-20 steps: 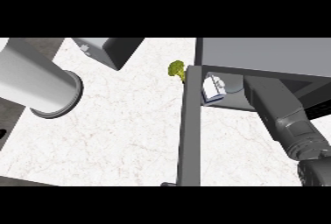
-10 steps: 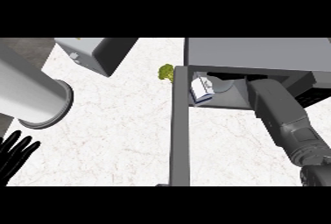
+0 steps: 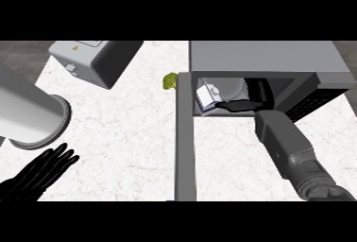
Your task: Pick up the milk, place it into the microwave and close the microwave
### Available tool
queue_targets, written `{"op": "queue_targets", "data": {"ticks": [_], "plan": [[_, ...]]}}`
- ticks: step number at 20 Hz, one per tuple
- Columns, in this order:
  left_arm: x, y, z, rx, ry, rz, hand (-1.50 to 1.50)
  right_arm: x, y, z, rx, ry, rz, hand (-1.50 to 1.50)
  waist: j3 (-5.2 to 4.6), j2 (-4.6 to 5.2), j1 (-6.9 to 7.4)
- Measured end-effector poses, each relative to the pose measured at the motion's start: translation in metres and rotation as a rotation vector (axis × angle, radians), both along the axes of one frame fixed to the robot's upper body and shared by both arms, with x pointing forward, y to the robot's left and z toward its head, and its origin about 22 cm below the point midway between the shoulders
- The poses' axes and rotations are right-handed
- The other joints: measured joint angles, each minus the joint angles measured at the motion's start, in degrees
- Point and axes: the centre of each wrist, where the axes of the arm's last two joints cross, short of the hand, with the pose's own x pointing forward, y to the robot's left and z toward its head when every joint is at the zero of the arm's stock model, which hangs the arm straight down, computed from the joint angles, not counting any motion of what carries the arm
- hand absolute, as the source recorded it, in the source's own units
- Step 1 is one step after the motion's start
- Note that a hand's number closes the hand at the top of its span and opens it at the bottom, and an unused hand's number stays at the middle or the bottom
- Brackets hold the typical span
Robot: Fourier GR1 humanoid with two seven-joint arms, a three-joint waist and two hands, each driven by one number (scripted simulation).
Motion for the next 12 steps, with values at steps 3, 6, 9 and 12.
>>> {"op": "queue_targets", "data": {"ticks": [3, 6, 9, 12], "plan": [[0.006, -0.010, -0.005, 0.026, 0.001, -0.021, -1.50, -0.012, 0.011, -0.017, 0.044, 0.020, 0.035, -1.50, -0.08, -0.50, -0.97], [0.015, -0.023, -0.007, 0.051, 0.002, -0.040, 1.50, -0.034, 0.015, -0.042, 0.054, 0.045, 0.052, -1.50, -0.13, -0.84, -1.78], [0.024, -0.033, -0.009, 0.066, -0.001, -0.044, 1.50, -0.057, 0.010, -0.065, 0.032, 0.075, 0.052, -1.50, -0.19, -1.14, -2.72], [0.037, -0.043, -0.011, 0.083, -0.011, -0.049, 1.50, -0.081, 0.000, -0.085, 0.012, 0.102, 0.035, -1.50, -0.23, -1.25, -3.42]]}}
